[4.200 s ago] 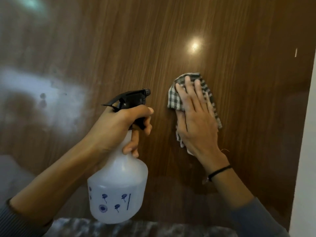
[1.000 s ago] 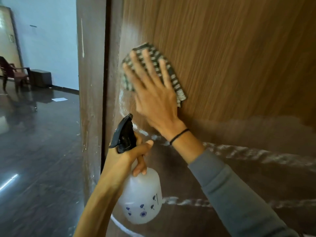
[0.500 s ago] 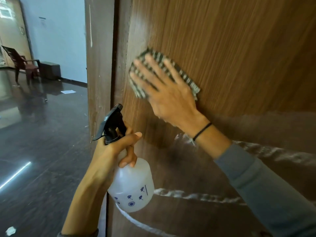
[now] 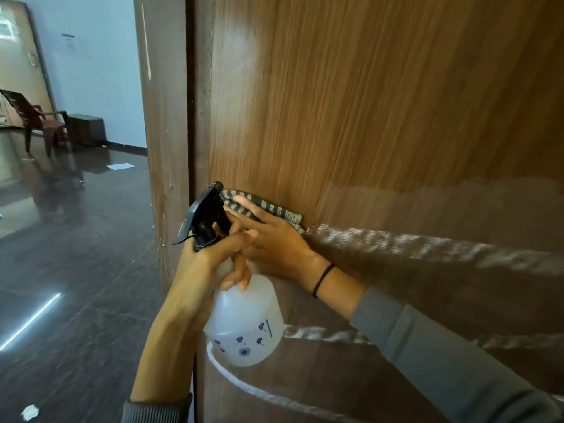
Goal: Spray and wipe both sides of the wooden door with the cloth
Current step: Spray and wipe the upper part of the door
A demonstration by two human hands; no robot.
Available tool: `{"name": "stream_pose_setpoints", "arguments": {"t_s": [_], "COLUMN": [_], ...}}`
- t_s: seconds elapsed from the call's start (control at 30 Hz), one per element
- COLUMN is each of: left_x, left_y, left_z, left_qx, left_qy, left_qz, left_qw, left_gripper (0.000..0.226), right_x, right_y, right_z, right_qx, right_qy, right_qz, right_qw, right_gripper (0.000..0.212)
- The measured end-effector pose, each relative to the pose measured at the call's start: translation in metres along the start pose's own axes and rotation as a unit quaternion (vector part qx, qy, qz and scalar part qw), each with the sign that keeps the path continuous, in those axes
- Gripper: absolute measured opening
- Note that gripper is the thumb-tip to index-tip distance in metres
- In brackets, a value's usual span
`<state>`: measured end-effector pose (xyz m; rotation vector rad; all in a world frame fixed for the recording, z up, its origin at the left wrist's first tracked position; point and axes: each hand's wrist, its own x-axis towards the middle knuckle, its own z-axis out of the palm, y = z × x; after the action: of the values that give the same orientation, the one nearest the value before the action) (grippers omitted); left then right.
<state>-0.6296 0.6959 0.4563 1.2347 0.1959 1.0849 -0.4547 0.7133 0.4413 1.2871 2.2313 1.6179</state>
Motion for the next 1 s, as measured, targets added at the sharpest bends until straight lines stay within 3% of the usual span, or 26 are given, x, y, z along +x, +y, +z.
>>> {"name": "stream_pose_setpoints", "arguments": {"t_s": [0.1,0.27,0.4,0.5,0.57,0.77,0.83,0.93,1.0], "left_x": [-0.002,0.000,0.003,0.004,0.004,0.001,0.001,0.001,0.003], "left_y": [-0.001,-0.007,-0.013,-0.015,-0.016,-0.019,-0.022,-0.024,-0.025], "left_z": [0.002,0.005,0.011,0.015,0.016,0.009,0.006,0.004,0.005], "left_qx": [0.000,0.022,0.029,0.030,0.022,0.004,0.000,-0.005,0.000], "left_qy": [-0.009,-0.016,-0.036,-0.046,-0.056,-0.075,-0.085,-0.101,-0.105], "left_qz": [-0.006,-0.015,-0.015,-0.011,-0.018,-0.034,-0.034,-0.046,-0.044], "left_qw": [1.000,1.000,0.999,0.998,0.998,0.997,0.996,0.994,0.994], "left_gripper": [0.024,0.026,0.020,0.022,0.022,0.031,0.033,0.031,0.028], "right_x": [-0.004,0.019,0.003,-0.002,0.007,0.034,0.035,0.029,0.026], "right_y": [0.019,0.021,0.001,0.017,0.033,0.051,0.041,0.028,0.025], "right_z": [-0.009,-0.021,-0.004,-0.009,-0.017,-0.037,-0.034,-0.019,-0.011], "right_qx": [0.008,0.012,0.040,0.041,0.018,0.026,0.035,0.049,0.032], "right_qy": [0.036,0.080,-0.001,0.002,0.020,0.001,0.012,0.017,-0.041], "right_qz": [0.017,0.224,0.077,-0.003,-0.006,0.122,0.134,0.052,-0.014], "right_qw": [0.999,0.971,0.996,0.999,1.000,0.992,0.990,0.997,0.999], "right_gripper": [0.049,0.047,0.044,0.037,0.044,0.066,0.059,0.046,0.049]}}
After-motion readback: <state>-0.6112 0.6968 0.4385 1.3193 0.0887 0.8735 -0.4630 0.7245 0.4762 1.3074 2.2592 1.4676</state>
